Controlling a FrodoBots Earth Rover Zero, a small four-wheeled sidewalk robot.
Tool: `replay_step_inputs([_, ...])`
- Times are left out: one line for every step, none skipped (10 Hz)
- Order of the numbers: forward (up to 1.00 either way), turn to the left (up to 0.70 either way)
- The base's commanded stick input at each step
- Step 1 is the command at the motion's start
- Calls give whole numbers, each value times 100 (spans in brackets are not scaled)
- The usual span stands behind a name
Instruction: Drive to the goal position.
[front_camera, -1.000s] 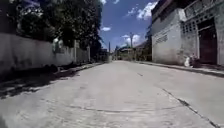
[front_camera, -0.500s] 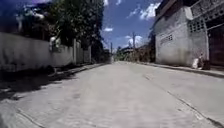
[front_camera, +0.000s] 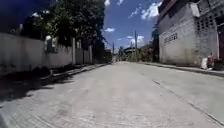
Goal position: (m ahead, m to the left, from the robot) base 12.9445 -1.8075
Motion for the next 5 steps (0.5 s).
replay_step_inputs([100, 0])
replay_step_inputs([100, 0])
replay_step_inputs([100, 0])
replay_step_inputs([100, 0])
replay_step_inputs([100, 0])
